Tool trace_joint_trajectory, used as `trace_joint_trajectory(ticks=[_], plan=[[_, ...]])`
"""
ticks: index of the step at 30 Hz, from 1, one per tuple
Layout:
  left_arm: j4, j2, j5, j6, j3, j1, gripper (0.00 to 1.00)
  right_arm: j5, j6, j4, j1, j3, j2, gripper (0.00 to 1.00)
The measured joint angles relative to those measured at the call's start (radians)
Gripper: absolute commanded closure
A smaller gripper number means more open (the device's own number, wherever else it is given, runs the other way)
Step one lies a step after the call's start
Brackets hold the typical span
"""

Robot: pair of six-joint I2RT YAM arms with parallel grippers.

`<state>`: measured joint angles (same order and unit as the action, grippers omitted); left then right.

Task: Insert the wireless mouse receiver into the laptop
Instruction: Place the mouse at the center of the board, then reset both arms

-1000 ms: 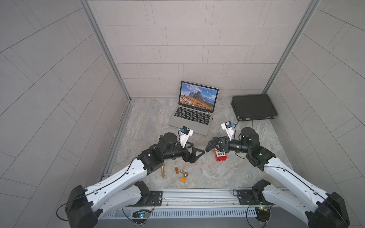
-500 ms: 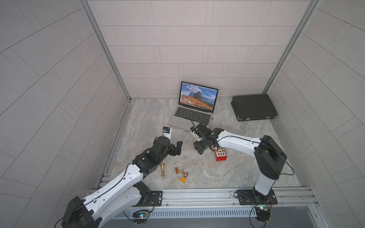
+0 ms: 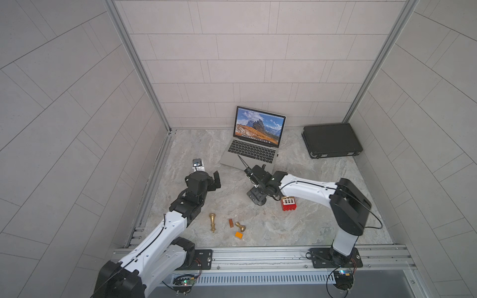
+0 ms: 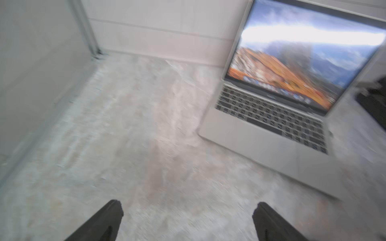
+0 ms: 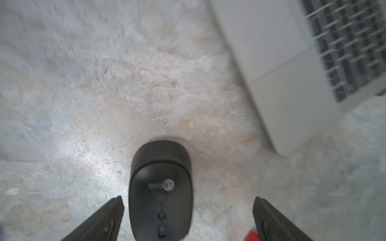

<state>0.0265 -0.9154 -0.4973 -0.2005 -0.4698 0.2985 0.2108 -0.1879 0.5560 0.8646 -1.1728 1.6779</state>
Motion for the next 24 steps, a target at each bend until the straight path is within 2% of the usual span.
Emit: trace_joint_trajectory(ticks=[2, 4, 8, 11, 14, 16, 20, 24], plan=[[0.096, -0.034, -0.011, 0.035, 0.048, -0.076, 0.00, 0.005, -0.018, -0.052, -0.076, 0.076, -0.147, 0.00], [0.197, -0.103, -0.003, 0.068, 0.095, -0.137, 0.00, -0.010, -0.042, -0.115, -0.199, 0.145, -0.284, 0.00], [0.438, -0.272, 0.099, 0.133, 0.198, -0.218, 0.00, -0.053, -0.094, -0.272, -0.516, 0.303, -0.491, 0.00], [0.583, -0.375, 0.211, 0.167, 0.213, -0.256, 0.00, -0.048, -0.105, -0.386, -0.673, 0.431, -0.575, 0.00], [0.734, -0.510, 0.298, 0.191, 0.193, -0.275, 0.00, -0.031, -0.104, -0.527, -0.765, 0.565, -0.612, 0.00], [0.749, -0.594, 0.335, 0.194, 0.145, -0.284, 0.00, -0.009, -0.096, -0.627, -0.806, 0.657, -0.622, 0.00], [0.704, -0.598, 0.325, 0.188, 0.058, -0.288, 0.00, 0.030, -0.043, -0.849, -0.843, 0.813, -0.589, 0.00], [0.705, -0.588, 0.319, 0.183, 0.038, -0.291, 0.00, 0.043, -0.006, -1.086, -0.862, 0.869, -0.427, 0.00]])
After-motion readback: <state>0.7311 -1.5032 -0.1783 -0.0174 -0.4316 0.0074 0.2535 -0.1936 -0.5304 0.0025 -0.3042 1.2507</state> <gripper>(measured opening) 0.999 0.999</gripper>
